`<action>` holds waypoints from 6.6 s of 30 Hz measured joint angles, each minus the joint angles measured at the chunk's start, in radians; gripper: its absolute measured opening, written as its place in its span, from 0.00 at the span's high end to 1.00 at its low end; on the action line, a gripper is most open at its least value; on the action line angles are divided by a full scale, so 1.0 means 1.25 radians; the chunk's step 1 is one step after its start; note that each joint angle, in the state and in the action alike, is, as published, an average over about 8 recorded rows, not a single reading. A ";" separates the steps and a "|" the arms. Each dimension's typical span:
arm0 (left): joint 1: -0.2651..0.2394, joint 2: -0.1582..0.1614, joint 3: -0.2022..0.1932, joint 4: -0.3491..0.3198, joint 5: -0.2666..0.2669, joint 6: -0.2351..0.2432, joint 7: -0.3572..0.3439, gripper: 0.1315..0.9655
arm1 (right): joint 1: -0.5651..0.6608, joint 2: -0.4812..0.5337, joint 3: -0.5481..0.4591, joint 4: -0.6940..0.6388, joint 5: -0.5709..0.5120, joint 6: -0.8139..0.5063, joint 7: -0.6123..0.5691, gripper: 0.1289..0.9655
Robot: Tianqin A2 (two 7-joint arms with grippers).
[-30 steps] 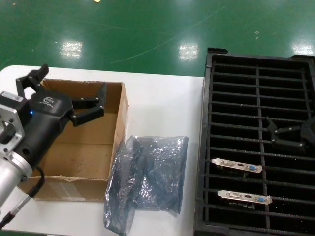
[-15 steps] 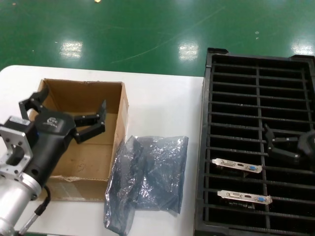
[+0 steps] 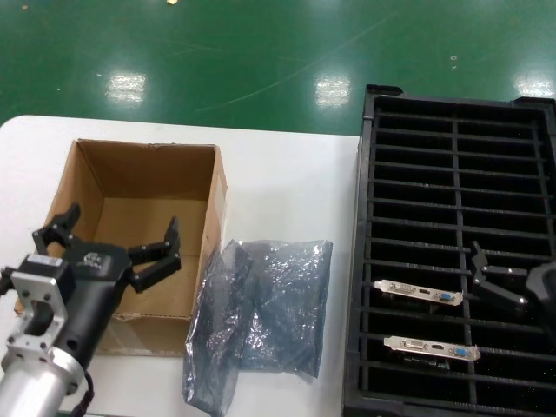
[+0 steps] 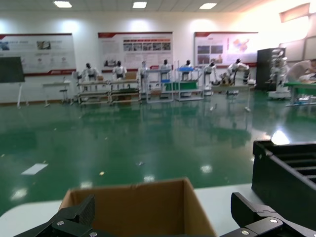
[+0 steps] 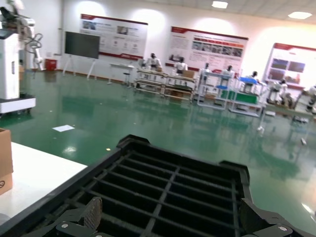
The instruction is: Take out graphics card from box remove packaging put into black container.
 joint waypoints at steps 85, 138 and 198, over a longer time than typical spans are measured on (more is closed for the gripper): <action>0.048 0.003 0.044 0.038 -0.104 -0.101 0.101 0.00 | -0.054 -0.043 -0.001 -0.004 0.087 0.069 -0.050 0.00; 0.048 0.003 0.044 0.038 -0.104 -0.101 0.101 0.00 | -0.054 -0.043 -0.001 -0.004 0.087 0.069 -0.050 0.00; 0.048 0.003 0.044 0.038 -0.104 -0.101 0.101 0.00 | -0.054 -0.043 -0.001 -0.004 0.087 0.069 -0.050 0.00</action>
